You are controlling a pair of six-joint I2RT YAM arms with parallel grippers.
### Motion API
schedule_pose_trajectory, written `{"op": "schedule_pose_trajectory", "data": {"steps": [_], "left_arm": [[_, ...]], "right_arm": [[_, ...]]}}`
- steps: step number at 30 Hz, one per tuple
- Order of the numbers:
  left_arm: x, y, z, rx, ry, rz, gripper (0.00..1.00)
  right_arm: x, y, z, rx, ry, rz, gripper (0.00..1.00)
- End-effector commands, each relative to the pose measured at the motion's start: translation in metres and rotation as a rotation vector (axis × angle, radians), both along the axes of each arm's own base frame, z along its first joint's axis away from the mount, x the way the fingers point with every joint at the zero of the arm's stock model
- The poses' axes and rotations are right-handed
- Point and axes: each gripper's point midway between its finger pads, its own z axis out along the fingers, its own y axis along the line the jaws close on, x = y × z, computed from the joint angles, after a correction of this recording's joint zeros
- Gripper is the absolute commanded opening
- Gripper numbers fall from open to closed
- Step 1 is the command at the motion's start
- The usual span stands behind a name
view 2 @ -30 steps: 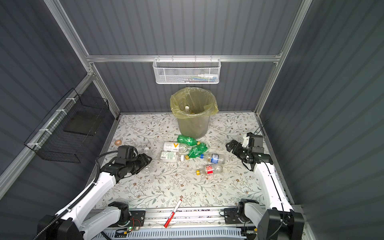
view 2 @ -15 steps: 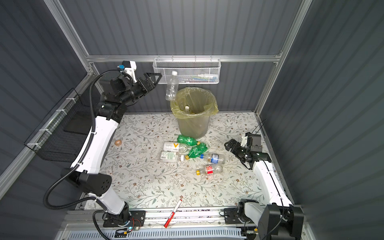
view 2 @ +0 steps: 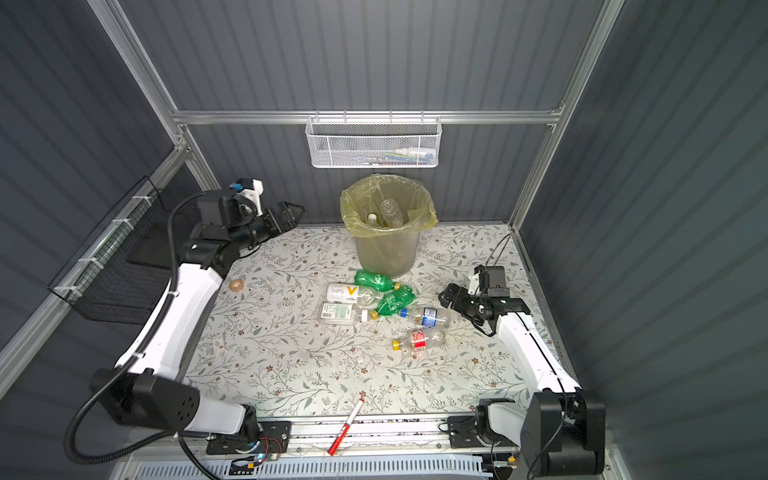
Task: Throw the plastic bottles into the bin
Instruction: 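Lift the clear bottle with the left gripper and drop it into the bin, then grasp the red-label yellow-cap bottle with the right gripper while the left gripper withdraws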
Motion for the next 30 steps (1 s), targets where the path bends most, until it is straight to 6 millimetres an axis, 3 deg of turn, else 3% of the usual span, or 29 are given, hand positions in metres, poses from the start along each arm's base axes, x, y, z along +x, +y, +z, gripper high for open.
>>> {"op": "schedule_pose_trajectory", "data": {"steps": [1,6,9,14,19,30], "left_arm": [[-0.014,0.034,-0.060,0.073,0.097,0.105,1.00],[-0.041,0.052,-0.129,0.090,0.226,0.159,1.00],[-0.048,0.055,-0.150,0.100,0.264,0.163,1.00],[-0.049,0.053,-0.166,0.139,0.264,0.122,1.00],[-0.049,0.051,-0.176,0.135,0.273,0.112,1.00],[-0.053,0.050,-0.187,0.144,0.279,0.093,1.00]], "right_arm": [[-0.005,0.010,0.004,-0.141,-0.005,0.148,0.93],[-0.019,0.046,0.001,-0.275,0.018,0.407,0.91],[-0.028,0.061,0.000,-0.326,0.036,0.507,0.90],[-0.054,0.080,-0.004,-0.357,0.126,0.698,0.90],[-0.081,0.077,-0.015,-0.502,0.175,0.884,0.92],[-0.094,0.069,-0.036,-0.670,0.146,1.098,0.94]]}}
